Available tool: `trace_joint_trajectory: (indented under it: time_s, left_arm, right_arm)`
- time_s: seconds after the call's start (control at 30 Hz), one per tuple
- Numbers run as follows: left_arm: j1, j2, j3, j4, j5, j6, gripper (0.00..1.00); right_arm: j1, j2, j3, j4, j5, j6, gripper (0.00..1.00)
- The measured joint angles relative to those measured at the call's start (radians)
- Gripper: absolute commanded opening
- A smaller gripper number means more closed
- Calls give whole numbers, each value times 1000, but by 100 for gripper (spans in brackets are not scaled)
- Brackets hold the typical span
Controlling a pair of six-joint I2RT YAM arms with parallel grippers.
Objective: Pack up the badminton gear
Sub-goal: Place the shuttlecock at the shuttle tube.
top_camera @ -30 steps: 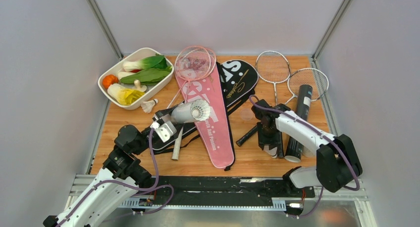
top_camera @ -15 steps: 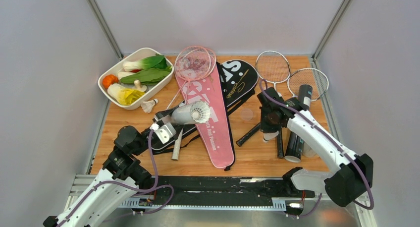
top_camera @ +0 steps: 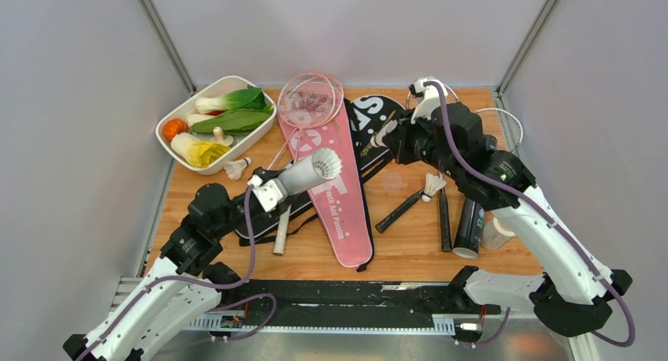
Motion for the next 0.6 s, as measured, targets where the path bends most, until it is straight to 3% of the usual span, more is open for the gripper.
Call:
trace_joint_trajectory:
  time_s: [0.2, 0.6]
  left_arm:
    - [0, 89, 85, -66, -31, -61, 0]
    - [0, 103, 94, -144, -39, -69, 0]
  right_arm:
    - [154, -38, 90, 148, -59, -142, 0]
    - [230, -68, 122, 269, -206, -230, 0]
